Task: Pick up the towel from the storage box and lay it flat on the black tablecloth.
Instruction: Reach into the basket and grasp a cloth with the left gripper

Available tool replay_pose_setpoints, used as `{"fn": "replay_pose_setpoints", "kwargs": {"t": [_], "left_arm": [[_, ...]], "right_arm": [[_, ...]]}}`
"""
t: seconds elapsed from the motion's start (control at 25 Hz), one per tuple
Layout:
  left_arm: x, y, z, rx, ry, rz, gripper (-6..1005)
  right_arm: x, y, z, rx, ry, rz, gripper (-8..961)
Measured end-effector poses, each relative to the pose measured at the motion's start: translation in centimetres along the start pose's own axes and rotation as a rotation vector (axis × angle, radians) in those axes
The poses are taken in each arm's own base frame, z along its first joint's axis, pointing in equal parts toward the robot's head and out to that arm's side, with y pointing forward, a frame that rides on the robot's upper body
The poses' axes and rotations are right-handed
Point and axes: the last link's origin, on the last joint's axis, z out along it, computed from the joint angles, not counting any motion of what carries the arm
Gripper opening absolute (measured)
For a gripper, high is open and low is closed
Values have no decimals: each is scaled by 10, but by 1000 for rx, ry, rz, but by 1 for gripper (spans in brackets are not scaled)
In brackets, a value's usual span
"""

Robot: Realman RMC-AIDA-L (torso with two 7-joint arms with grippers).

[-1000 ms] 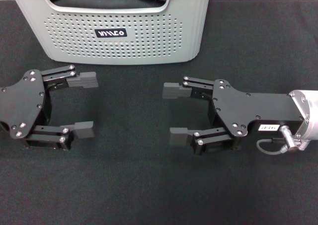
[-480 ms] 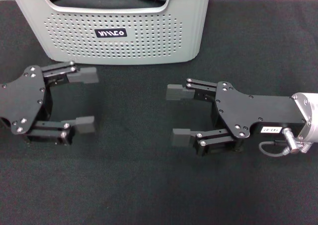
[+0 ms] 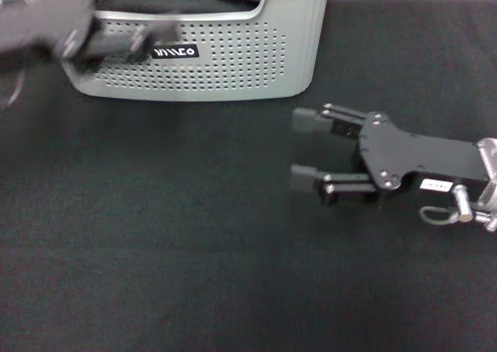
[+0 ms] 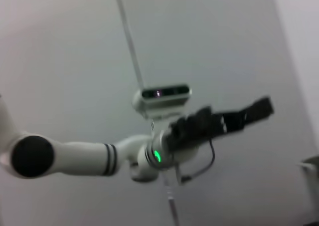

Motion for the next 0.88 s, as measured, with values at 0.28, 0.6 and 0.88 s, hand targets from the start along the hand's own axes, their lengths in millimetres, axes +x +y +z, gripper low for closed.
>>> {"fn": "replay_pose_setpoints", "kwargs": {"t": [0.28, 0.6, 0.88], "left_arm": [[36, -35, 94, 130, -247, 113, 842], [52, -43, 164, 315, -465, 368, 838], [38, -52, 196, 388, -585, 489, 731]], "right_arm": [[11, 3, -37, 148, -48, 29, 872], [26, 13, -78, 333, -110, 52, 872], [31, 14, -84, 369, -100, 60, 873]]}}
